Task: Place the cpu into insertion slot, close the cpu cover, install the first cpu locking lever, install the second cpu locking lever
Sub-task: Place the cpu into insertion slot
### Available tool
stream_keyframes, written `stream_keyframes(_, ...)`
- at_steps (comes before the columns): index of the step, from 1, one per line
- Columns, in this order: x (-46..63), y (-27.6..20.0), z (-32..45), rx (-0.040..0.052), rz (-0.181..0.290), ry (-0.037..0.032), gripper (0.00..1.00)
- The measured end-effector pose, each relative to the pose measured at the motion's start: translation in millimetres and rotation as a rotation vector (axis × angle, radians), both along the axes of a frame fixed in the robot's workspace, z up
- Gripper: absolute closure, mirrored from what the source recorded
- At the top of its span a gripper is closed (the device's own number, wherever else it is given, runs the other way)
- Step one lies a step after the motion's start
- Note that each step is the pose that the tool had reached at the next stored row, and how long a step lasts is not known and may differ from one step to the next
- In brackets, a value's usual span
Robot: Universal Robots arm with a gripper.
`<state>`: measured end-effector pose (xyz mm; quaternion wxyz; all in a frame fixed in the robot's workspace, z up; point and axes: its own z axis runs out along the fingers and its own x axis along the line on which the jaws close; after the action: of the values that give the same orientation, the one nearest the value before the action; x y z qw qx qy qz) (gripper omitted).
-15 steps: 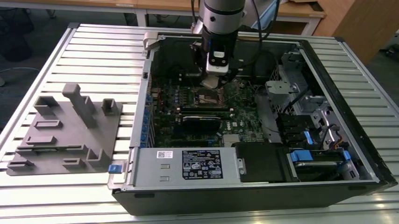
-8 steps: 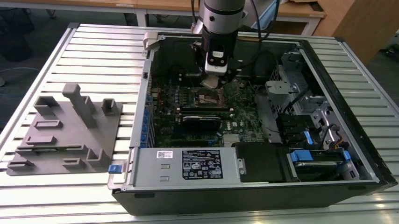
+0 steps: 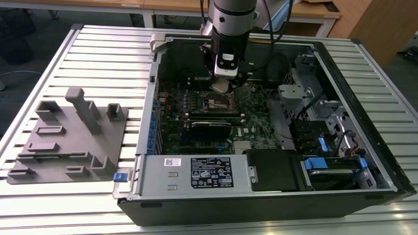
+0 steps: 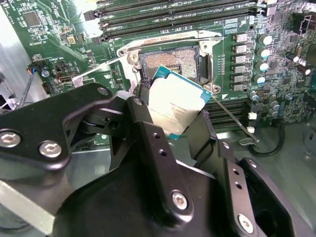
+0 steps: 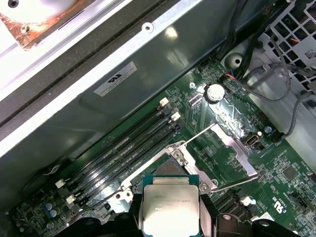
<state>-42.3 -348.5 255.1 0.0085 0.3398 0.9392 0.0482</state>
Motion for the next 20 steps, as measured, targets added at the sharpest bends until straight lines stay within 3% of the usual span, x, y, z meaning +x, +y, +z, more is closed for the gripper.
stream_keyframes(11,0.0,0.0,-0.1,0.0000,-0.013,-0.0001,0.46)
stream_keyframes(20,0.0,0.0,-0.5,0.0000,-0.118,0.0001,0.46)
